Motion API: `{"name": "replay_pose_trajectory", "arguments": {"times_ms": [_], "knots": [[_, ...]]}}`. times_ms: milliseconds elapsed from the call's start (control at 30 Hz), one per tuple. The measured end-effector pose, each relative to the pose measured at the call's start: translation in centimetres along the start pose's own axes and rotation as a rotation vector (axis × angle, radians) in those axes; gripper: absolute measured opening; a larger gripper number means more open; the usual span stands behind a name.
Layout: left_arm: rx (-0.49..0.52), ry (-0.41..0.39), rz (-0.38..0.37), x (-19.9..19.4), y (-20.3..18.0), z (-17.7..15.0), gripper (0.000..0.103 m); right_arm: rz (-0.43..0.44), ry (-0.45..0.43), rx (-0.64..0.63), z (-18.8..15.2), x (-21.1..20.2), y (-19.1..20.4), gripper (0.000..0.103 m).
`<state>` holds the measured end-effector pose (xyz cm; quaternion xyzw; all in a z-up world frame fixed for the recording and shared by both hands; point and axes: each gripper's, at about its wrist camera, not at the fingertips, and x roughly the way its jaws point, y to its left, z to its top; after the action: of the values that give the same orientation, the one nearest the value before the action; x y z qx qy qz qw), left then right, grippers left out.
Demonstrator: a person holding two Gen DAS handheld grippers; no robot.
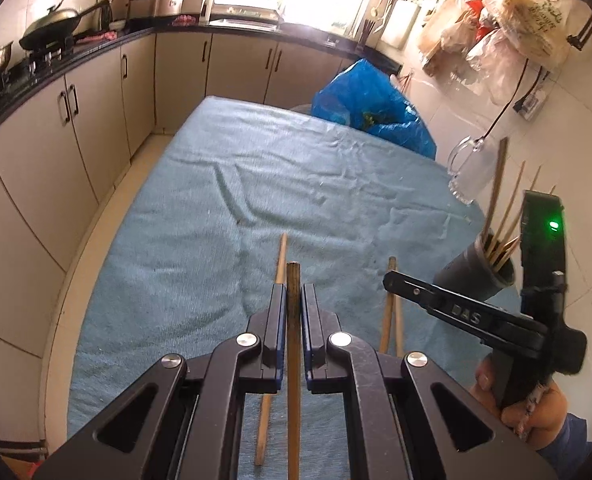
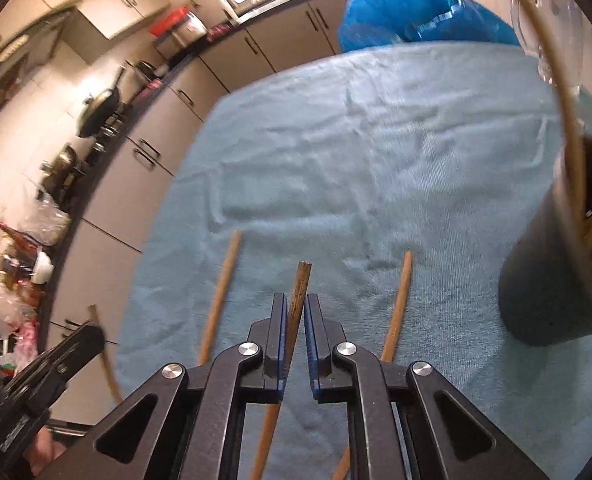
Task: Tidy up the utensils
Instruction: 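Lift both held chopsticks upright and carry them toward the black cup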
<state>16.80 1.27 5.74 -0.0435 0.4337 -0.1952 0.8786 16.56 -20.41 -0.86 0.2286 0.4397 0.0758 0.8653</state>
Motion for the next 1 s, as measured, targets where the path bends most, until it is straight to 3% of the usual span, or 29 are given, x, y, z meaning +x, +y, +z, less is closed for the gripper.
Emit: {"name": "replay_pose_trajectory", "arguments": {"times_ms": [400, 567, 1000], "knots": [[0.079, -0.157, 0.022, -6.0, -4.2, 0.2, 0.007, 0.084, -0.307, -0.238, -4.2, -10.9, 5.2, 0.009], [0.096, -0.197, 0.024, -7.8, -5.4, -0.2, 0.007, 0.100, -0.395, -0.289, -6.1, -13.9, 5.8, 0.008], [0.128, -0.228, 0.038, -9.4, -7.5, -0.9, 0.007, 0.108, -0.479, -0.307, -7.8, -17.1, 5.5, 0.008]]}}
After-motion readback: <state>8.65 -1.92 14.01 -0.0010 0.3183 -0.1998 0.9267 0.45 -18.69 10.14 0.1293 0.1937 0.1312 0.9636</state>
